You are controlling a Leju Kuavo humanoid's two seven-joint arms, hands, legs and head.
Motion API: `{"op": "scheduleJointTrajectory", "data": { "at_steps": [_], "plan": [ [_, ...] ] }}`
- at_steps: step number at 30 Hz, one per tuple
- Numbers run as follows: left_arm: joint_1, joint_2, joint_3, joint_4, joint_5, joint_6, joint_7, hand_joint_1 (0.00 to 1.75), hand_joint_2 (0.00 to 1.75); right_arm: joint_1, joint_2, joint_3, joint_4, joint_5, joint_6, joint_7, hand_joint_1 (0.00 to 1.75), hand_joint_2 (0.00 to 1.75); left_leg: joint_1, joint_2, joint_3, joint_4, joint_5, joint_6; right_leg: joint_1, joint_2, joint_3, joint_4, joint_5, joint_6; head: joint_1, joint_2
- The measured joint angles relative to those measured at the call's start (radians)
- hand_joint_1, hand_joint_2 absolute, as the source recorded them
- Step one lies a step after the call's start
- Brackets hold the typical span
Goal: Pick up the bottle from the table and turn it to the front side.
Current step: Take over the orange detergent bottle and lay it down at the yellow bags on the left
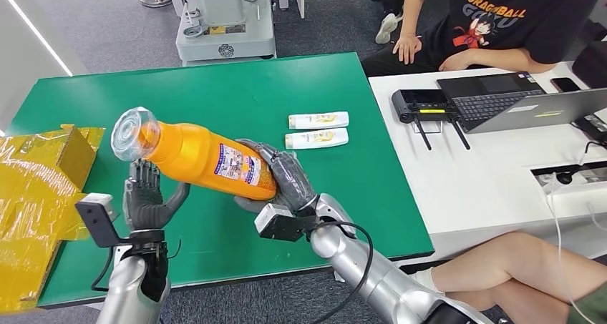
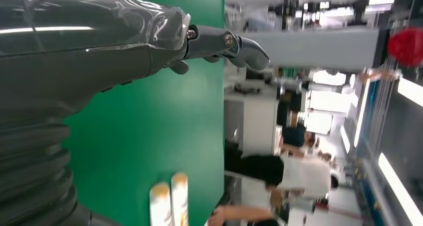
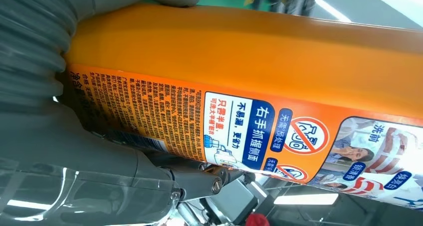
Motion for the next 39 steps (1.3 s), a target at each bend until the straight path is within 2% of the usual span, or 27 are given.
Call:
{"op": "scheduleJointTrajectory", "data": {
  "at_steps": [5,12,30,39],
  "plan": [
    [-0.05,-0.046,-0.066,0.062,-0.015,-0.028,0.015,0.0,1.75,-0.042,0.026,-0.022,0.053,0.043,-0.011,0.021,1.75,1.75,0.0,0.0,0.0,0.0,0.0,0.0,0.0,0.0,0.0,0.0,0.0,0.0,0.0,0.0],
    [-0.069,-0.077,-0.087,0.082,-0.036,-0.029,0.029,0.0,1.75,-0.089,0.03,-0.055,0.132,0.088,-0.012,0.048,1.75,1.75,0.0,0.0,0.0,0.0,0.0,0.0,0.0,0.0,0.0,0.0,0.0,0.0,0.0,0.0],
    [-0.071,-0.082,-0.087,0.082,-0.067,-0.019,0.035,0.0,1.75,-0.099,0.038,-0.089,0.275,0.124,-0.015,0.086,1.75,1.75,0.0,0.0,0.0,0.0,0.0,0.0,0.0,0.0,0.0,0.0,0.0,0.0,0.0,0.0],
    [-0.073,-0.09,-0.086,0.082,-0.072,-0.018,0.037,0.0,1.75,-0.099,0.073,-0.098,0.316,0.138,0.018,0.082,1.75,1.75,0.0,0.0,0.0,0.0,0.0,0.0,0.0,0.0,-0.001,0.0,0.0,0.0,0.0,0.0]
  ]
}}
